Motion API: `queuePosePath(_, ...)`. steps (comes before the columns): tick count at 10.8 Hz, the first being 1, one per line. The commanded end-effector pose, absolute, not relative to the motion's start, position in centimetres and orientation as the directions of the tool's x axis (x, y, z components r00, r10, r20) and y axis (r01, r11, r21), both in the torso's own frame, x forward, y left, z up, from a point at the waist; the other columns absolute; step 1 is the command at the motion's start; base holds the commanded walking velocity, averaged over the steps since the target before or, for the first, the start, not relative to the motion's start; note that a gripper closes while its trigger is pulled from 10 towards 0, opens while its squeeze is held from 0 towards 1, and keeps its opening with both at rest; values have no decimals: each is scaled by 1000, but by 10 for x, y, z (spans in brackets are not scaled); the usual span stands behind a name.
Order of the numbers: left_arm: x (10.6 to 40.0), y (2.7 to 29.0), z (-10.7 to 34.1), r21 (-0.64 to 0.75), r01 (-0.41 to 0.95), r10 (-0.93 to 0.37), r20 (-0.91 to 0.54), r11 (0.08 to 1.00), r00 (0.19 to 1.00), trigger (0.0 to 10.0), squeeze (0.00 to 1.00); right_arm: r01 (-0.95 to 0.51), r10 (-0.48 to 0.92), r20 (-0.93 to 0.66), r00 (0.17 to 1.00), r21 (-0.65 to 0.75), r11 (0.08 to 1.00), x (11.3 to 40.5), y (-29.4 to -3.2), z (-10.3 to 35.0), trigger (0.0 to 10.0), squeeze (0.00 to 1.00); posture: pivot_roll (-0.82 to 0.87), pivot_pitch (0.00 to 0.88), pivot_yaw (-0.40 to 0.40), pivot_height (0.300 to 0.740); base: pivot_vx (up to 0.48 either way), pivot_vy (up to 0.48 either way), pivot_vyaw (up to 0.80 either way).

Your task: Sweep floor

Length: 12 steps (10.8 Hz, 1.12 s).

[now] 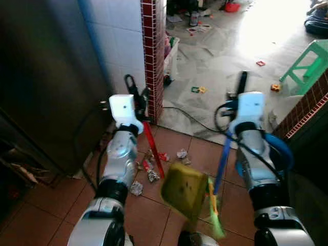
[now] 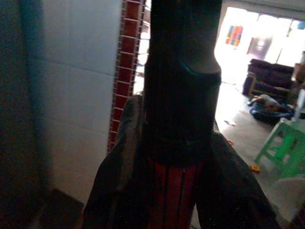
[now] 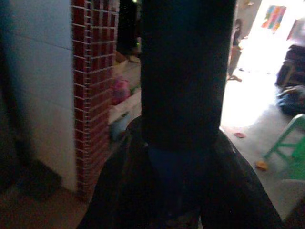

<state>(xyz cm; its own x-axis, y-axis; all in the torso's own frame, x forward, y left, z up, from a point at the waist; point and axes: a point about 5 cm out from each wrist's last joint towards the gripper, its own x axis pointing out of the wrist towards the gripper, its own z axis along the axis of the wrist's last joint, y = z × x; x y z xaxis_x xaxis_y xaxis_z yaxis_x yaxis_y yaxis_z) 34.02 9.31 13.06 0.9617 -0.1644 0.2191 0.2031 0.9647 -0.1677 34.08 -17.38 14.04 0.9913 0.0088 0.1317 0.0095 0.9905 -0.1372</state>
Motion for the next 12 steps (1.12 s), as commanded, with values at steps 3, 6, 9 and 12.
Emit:
queuePosePath(3,332,91,135,-122,201,-170,227,972,959,10000,0,-13,19,169,985,-40,999,341,-169,150,10000,0,-10,32,-3,740,0,0,0)
queuePosePath(6,329,92,133,108,185,-205,216,977,955,10000,0,-15,23,162,987,-51,999,340,-171,149,10000,0,-15,32,-1,740,0,0,0)
queuePosePath(9,332,109,130,171,20,-60,234,985,970,10000,0,-19,32,241,970,-56,998,342,-171,168,10000,0,-22,36,-3,740,0,0,0)
queuePosePath(12,336,96,113,137,-77,52,177,988,983,10000,0,4,15,274,962,-67,998,351,-182,186,10000,0,-54,55,-6,740,0,0,0)
